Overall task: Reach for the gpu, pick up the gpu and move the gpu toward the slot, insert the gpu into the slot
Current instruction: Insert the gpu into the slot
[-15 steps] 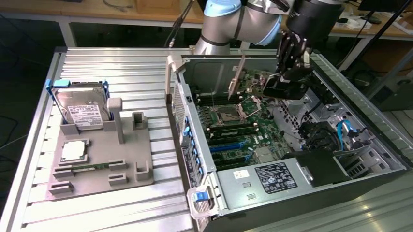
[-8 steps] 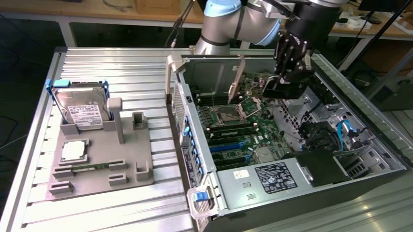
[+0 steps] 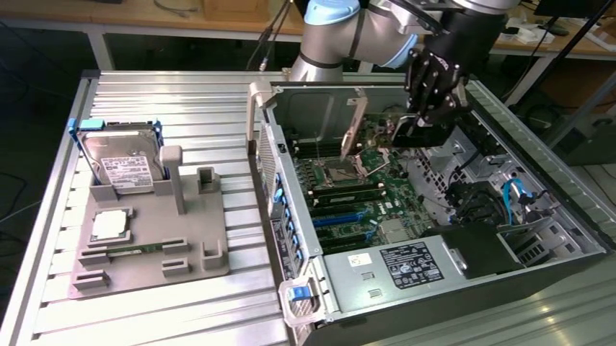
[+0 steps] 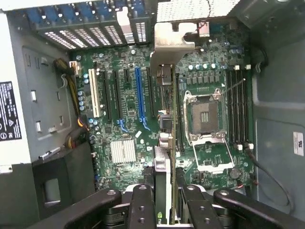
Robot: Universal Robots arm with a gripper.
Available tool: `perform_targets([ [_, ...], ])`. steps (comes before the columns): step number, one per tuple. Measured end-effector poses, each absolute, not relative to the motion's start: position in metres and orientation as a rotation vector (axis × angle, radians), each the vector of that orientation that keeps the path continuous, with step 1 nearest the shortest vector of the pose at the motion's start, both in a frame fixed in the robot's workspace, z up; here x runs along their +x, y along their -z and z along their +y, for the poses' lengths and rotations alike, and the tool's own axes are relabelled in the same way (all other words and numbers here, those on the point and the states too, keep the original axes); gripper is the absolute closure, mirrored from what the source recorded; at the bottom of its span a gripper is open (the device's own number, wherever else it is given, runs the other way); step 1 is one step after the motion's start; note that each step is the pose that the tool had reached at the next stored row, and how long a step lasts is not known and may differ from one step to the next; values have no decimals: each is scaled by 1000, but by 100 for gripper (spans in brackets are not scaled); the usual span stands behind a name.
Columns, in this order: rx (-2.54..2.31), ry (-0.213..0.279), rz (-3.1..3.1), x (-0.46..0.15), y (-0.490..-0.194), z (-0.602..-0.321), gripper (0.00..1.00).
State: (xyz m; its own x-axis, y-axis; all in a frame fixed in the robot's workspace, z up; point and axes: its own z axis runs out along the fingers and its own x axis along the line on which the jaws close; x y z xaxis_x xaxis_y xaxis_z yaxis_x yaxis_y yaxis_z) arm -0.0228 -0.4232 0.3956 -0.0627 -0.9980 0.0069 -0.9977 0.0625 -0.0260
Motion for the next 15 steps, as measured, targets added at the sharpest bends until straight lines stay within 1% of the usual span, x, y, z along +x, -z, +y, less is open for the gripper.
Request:
perform_targets([
  [9,-2169,36,2255,-45,-390,-423,73],
  [15,-2175,27,2260,-47,-380,-426,73],
])
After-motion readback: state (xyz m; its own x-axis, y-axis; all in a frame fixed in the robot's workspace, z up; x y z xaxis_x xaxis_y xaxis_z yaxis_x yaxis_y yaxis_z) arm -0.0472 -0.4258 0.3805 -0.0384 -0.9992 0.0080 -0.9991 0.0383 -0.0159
